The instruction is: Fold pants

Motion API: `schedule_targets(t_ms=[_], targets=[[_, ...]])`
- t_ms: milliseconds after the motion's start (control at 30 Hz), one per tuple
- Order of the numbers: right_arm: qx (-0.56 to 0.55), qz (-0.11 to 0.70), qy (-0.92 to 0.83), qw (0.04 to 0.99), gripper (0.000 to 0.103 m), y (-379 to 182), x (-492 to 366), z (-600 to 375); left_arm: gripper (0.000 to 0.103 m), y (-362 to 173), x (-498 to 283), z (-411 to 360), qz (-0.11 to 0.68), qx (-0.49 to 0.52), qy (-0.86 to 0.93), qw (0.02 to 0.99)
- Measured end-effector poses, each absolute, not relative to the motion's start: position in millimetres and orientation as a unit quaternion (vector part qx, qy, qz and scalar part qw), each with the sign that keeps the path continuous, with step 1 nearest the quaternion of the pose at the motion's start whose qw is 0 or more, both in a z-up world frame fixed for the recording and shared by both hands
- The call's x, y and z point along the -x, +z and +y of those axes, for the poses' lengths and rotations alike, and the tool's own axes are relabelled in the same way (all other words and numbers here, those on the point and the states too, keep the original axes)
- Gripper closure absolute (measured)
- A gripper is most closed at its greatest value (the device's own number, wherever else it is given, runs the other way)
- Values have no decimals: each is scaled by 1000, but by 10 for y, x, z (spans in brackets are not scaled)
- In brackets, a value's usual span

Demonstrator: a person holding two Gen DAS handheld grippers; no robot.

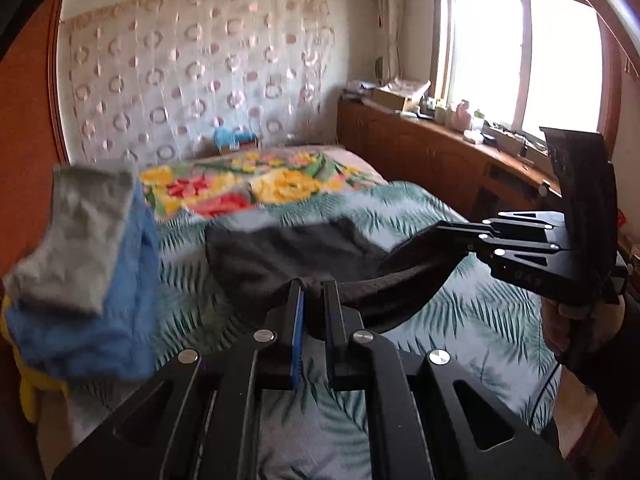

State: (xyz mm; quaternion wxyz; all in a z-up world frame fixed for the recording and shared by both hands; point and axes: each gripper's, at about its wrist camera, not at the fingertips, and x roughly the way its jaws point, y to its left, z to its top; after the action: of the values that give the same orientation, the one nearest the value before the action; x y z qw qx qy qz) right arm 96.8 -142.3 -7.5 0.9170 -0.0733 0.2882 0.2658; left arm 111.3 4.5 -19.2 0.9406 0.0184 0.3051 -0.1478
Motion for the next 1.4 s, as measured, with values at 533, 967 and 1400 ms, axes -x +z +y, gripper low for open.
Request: schedule_targets(t_ms=[533,967,1400], targets=[[43,352,272,894,97,-262,-918,-1614,93,-847,-775,72,363,10,-131,922],[30,356,262,897,97,-401,-1014,-1615,91,-1044,-815,57,389,20,-113,914],[50,344,253,903,97,-466,-905,-1574,78,-1121,-845,92,393,30,-99,914]])
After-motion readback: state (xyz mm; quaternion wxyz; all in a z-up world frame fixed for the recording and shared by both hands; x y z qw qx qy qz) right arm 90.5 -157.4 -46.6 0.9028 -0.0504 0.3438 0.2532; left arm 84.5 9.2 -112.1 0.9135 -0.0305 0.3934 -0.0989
